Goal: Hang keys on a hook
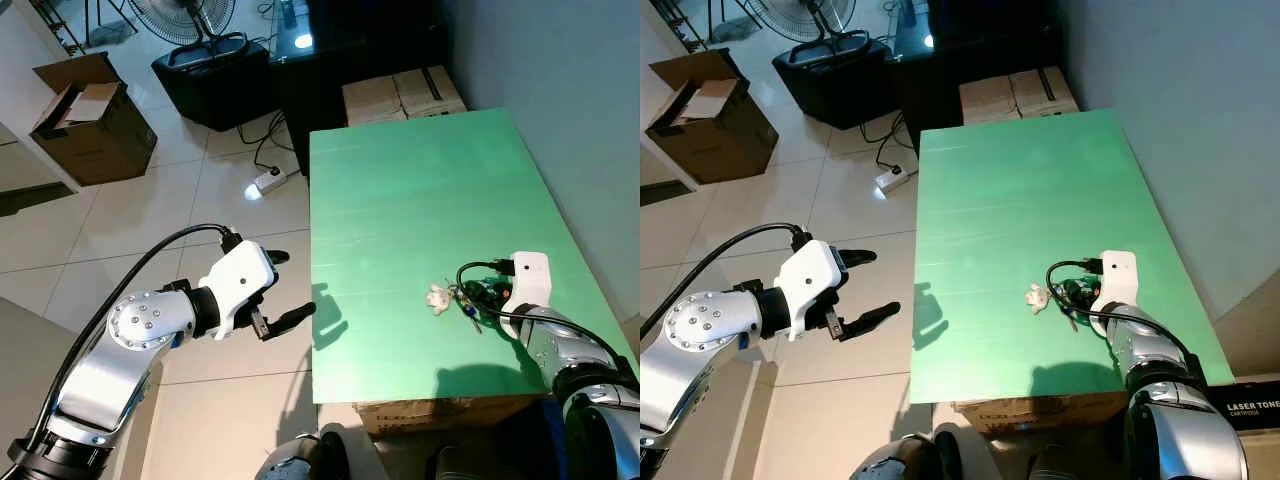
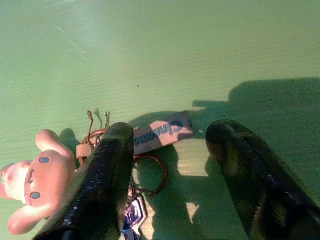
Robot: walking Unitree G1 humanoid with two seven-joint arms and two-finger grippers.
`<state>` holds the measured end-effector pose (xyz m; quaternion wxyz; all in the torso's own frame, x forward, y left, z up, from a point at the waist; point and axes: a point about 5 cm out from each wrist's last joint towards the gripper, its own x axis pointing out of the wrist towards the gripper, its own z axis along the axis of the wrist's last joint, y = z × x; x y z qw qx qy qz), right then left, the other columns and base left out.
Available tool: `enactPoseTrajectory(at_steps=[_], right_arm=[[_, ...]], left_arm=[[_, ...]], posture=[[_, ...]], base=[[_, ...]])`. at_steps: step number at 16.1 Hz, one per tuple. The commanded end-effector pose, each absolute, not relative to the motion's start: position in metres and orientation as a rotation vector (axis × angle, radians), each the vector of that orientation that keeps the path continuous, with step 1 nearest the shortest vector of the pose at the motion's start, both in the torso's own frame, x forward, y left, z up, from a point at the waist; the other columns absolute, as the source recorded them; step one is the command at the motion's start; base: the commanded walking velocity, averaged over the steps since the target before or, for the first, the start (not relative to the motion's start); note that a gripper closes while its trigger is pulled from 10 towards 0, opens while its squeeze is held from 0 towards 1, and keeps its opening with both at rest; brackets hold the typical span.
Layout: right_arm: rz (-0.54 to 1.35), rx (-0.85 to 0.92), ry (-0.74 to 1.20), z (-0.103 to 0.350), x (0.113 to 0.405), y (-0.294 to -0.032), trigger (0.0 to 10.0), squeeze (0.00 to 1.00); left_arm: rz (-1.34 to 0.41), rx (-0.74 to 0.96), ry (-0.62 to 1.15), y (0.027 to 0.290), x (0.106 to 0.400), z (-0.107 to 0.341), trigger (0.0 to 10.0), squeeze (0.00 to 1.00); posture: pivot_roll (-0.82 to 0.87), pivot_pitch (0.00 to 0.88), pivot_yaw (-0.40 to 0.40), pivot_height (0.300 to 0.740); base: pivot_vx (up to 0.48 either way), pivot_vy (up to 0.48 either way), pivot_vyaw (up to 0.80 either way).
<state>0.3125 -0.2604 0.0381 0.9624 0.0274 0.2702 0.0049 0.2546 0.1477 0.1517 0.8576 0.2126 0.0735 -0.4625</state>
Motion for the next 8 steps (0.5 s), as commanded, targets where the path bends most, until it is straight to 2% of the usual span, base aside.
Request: enactPoseTrajectory(at_steps=[1, 8], right_arm=[[0.022, 0.046, 0.569, 0.0321, 0.3080, -0.2590, 0.0, 0.00], [0.023, 0.039, 0.566, 0.0301, 0.3071, -0.2572, 0.0, 0.00]], left_arm=[[-0.972, 0.454, 0.158, 0.1492, 0.2527, 0.1513, 10.0, 0.00], [-0.975, 0.447, 0.162, 0.1497, 0.2505, 0.1490, 10.0, 0.00]], posture=[[0.00, 0.127, 0.242, 0.740], [0.01, 0.120, 0.241, 0.740]], base=[[0.000, 0.000, 0.00], [0.000, 0.000, 0.00]])
